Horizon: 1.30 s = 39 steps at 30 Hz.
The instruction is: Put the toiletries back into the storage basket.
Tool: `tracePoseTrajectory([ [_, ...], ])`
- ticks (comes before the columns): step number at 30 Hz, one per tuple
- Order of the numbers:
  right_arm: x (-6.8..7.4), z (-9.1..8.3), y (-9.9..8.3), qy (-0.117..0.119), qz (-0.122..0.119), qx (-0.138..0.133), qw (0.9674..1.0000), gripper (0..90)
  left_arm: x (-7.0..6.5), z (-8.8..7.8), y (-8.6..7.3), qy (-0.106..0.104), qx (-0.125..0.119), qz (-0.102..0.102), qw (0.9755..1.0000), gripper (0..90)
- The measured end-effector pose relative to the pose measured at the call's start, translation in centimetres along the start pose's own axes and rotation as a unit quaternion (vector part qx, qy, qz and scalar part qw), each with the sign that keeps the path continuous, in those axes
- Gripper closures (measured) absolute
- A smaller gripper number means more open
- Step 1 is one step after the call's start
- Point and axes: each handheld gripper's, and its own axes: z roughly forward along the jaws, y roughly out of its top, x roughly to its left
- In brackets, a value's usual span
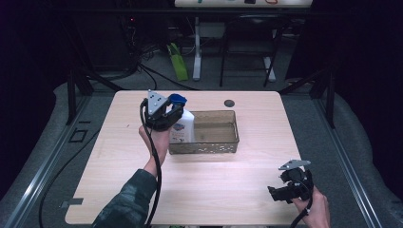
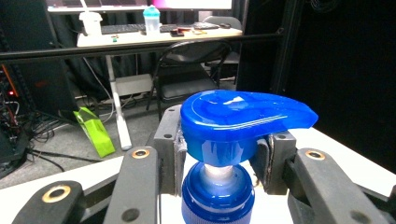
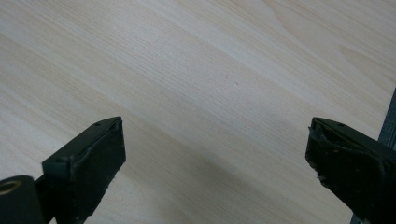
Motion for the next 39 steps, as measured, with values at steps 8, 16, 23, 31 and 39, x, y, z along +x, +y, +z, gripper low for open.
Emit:
tracePoseTrajectory([
  [8, -0.2, 0.0, -0.1, 0.000, 0.001, 0.001, 1.0000, 4.2, 0.3, 0.0, 0.1, -0.008, 0.009, -0.012, 0.9999, 58.3],
  [16, -0.1, 0.0, -0.1, 0.000, 0.001, 0.001, 1.0000, 4.2, 0.9, -0.5, 0.4, -0.014, 0.020, -0.025, 0.9994, 46.6],
  [23, 0.0, 0.0, 0.0, -0.001, -0.001, 0.001, 1.0000, 4.2, 1.4, -1.2, 0.6, -0.018, 0.031, -0.028, 0.9990, 34.5],
  [31, 0.0, 0.0, 0.0, -0.002, -0.002, 0.001, 1.0000, 4.2, 1.5, -2.3, 1.1, -0.034, 0.045, -0.014, 0.9983, 15.6],
  [39, 0.0, 0.0, 0.0, -0.002, -0.003, 0.002, 1.0000, 4.3, 1.4, -3.7, 1.5, -0.054, 0.069, 0.010, 0.9961, 6.0],
])
